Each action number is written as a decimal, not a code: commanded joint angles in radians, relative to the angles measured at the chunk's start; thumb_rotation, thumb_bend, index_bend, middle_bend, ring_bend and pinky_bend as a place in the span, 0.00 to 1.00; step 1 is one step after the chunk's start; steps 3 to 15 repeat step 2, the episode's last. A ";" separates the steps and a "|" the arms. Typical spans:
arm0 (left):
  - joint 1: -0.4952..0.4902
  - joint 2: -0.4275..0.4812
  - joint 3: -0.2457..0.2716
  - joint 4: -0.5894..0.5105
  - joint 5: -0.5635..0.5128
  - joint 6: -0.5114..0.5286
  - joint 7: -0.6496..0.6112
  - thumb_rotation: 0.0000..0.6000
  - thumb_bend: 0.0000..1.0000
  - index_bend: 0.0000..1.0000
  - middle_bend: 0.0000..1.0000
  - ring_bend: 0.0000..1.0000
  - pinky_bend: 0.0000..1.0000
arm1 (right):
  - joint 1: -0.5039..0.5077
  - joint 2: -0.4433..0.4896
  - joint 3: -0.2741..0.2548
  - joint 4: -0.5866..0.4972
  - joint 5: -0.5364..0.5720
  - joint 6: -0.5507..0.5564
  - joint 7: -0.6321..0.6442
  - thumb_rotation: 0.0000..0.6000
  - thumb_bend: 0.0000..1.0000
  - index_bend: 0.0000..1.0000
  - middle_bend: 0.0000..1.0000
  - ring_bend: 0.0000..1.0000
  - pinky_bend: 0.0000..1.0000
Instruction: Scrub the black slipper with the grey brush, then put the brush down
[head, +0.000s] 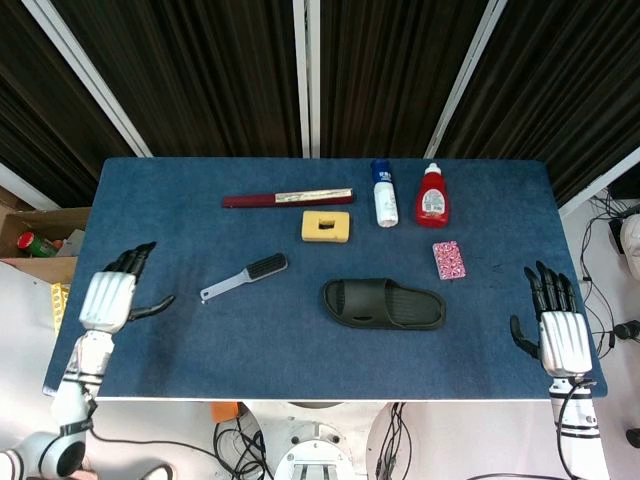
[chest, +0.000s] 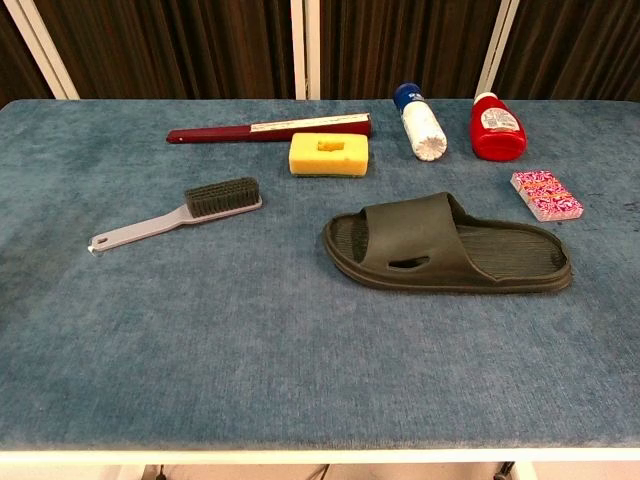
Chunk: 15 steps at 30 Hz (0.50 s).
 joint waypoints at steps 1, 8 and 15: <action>0.088 0.026 0.050 -0.040 0.000 0.083 0.010 0.00 0.06 0.07 0.11 0.15 0.37 | -0.019 0.008 -0.017 0.011 0.022 -0.027 -0.007 1.00 0.39 0.00 0.00 0.00 0.00; 0.100 0.024 0.056 -0.039 0.007 0.095 0.010 0.00 0.06 0.07 0.11 0.15 0.37 | -0.022 0.008 -0.018 0.014 0.024 -0.030 -0.005 1.00 0.39 0.00 0.00 0.00 0.00; 0.100 0.024 0.056 -0.039 0.007 0.095 0.010 0.00 0.06 0.07 0.11 0.15 0.37 | -0.022 0.008 -0.018 0.014 0.024 -0.030 -0.005 1.00 0.39 0.00 0.00 0.00 0.00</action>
